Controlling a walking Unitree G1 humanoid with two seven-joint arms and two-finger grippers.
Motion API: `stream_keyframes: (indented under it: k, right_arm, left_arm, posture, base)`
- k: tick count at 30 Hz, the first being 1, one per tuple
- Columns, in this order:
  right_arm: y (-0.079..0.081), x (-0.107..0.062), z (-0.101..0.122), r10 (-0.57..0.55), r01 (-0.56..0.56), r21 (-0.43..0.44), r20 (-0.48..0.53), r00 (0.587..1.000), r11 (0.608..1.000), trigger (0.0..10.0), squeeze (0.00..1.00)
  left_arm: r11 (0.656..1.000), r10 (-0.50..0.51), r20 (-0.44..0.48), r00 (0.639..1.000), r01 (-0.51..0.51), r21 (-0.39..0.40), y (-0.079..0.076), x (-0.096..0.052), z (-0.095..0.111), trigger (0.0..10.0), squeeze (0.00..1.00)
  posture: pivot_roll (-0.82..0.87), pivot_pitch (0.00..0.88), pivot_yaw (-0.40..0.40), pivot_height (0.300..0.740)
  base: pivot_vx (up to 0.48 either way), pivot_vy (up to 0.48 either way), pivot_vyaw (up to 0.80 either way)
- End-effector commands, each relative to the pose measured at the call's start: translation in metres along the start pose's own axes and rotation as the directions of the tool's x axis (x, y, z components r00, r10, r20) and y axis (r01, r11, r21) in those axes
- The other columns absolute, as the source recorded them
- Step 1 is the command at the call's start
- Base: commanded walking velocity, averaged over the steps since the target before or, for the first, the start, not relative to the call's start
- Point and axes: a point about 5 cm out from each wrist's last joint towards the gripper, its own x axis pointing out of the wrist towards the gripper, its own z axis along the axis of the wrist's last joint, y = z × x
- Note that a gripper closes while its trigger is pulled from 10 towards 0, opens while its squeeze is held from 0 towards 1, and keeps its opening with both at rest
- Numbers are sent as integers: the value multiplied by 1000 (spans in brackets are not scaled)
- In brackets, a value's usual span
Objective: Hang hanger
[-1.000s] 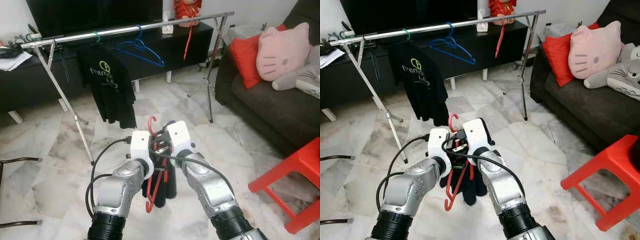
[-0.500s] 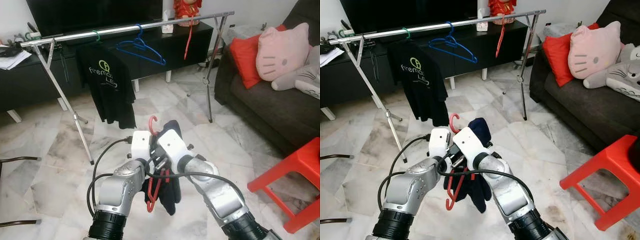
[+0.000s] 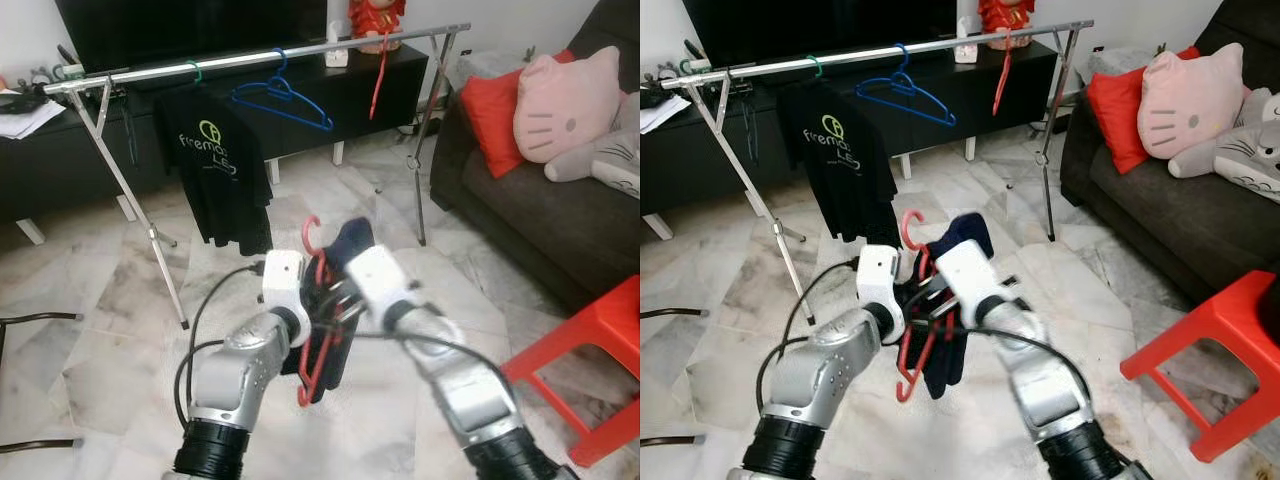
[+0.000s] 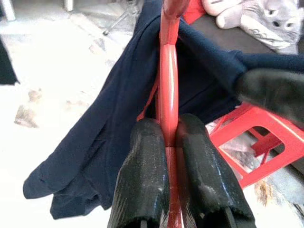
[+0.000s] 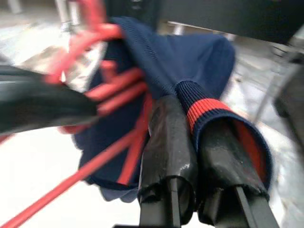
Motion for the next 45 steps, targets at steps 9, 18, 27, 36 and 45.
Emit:
stream_keyframes:
  k: [9, 18, 27, 36, 45]
  right_arm:
    - [14, 0, 5, 51, -54, 57, 53, 997, 997, 10000, 0]
    - [25, -1, 12, 147, -149, 17, 97, 984, 989, 10000, 0]
    - [10, -2, 43, 58, -55, -21, 268, 962, 998, 10000, 0]
    - [-18, 1, 45, -165, 141, 106, 273, 948, 984, 10000, 0]
    - [13, 4, 42, 60, -69, 30, 256, 965, 997, 10000, 0]
  left_arm:
    - [996, -74, 85, 994, 70, 50, -10, 1, 15, 10000, 0]
    - [994, -108, 77, 991, 105, 39, -15, 1, 10, 10000, 0]
    - [989, -146, 74, 987, 143, 38, -22, 0, 8, 10000, 0]
    - [981, -191, 58, 980, 189, 45, -28, -2, 4, 10000, 0]
    - [972, -230, 42, 972, 228, 51, -33, -3, 2, 10000, 0]
  posture:
    - [-145, 0, 7, 740]
    - [-150, 0, 6, 740]
    - [-153, 4, 5, 740]
    - [-152, 5, 6, 740]
    - [-152, 6, 6, 740]
  base:
    - [0, 0, 0]
    - [0, 0, 0]
    - [0, 0, 0]
    - [0, 0, 0]
    - [0, 0, 0]
